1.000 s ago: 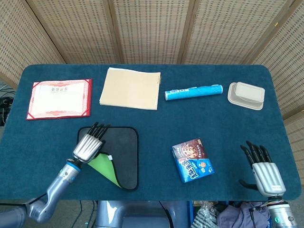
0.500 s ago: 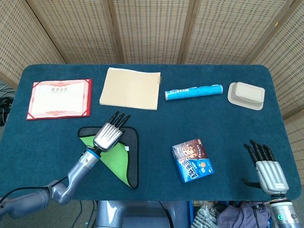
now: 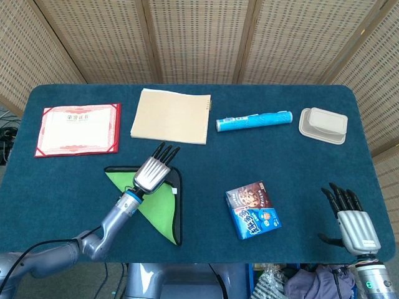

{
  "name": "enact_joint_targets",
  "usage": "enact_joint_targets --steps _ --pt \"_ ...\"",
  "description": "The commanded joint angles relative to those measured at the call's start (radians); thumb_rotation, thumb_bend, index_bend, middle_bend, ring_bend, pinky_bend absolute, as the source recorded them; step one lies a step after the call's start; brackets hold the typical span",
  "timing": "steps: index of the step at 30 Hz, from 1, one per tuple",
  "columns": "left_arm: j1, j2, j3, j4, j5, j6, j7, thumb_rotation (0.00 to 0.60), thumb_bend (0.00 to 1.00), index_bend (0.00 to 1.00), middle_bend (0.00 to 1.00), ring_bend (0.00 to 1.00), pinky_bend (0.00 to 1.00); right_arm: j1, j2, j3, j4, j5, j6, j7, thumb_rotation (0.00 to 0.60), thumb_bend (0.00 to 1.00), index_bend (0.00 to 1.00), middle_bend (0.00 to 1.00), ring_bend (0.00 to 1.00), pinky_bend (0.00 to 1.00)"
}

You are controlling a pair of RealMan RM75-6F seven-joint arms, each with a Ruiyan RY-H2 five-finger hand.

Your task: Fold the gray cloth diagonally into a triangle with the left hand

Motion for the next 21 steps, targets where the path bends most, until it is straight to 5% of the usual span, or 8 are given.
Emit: enact_joint_targets --steps 1,12,21 --pt "-0.009 -0.006 -0.002 0.006 -0.008 0.000 0.001 0.600 0.39 0.67 0.00 0.00 0.00 0.001 -0.001 -0.001 0.000 0.000 -0.002 -0.003 0.600 0.00 0.00 0.00 0.00 0.00" --pt "-0.044 -0.035 0.000 0.030 -0.041 -0.007 0.019 0.600 0.39 0.66 0.00 0.00 0.00 0.001 -0.001 -0.002 -0.002 -0.002 0.000 -0.004 0.600 0.00 0.00 0.00 0.00 0.00" --pt "-0.039 -0.056 -0.005 0.045 -0.128 -0.010 0.116 0.600 0.39 0.06 0.00 0.00 0.00 -0.004 -0.004 0.002 0.001 -0.011 0.019 0.008 0.600 0.00 0.00 0.00 0.00 0.00"
